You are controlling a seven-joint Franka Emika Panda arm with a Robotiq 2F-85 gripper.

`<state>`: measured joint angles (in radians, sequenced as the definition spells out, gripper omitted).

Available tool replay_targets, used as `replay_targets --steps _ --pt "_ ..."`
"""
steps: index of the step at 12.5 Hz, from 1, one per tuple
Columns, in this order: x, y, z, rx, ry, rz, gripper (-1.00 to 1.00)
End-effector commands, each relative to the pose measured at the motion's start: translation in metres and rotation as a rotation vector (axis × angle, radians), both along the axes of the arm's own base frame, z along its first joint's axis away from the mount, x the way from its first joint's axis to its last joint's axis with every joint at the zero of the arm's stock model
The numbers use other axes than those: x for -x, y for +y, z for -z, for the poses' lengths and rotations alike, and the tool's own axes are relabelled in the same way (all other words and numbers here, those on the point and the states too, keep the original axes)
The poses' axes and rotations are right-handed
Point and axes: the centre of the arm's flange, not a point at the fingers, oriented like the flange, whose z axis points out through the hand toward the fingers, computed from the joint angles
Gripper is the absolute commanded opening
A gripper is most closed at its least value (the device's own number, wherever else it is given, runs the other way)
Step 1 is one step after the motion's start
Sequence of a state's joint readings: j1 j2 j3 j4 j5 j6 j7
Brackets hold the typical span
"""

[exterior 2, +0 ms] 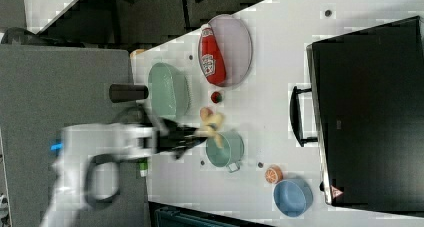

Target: Pick banana from table and place on oven.

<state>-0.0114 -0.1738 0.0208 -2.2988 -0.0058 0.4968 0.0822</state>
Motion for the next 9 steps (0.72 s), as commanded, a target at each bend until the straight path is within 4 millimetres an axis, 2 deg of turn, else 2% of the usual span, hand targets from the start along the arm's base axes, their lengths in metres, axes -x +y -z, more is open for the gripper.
replay_targets --steps 1,3,5,7,9 --pt "-0.013 -0.027 -0.106 0.011 -0.061 0.048 -0.58" --pt "-0.016 -0.068 -0.143 0.000 -0.062 0.110 -0.58" --pt "-0.025 -0.117 -0.154 -0.001 -0.081 0.095 -0.58" --pt "-0.033 -0.172 -0.146 0.004 -0.067 0.014 -0.58" --pt "-0.034 -0.229 -0.124 0.011 -0.029 -0.044 -0.58"
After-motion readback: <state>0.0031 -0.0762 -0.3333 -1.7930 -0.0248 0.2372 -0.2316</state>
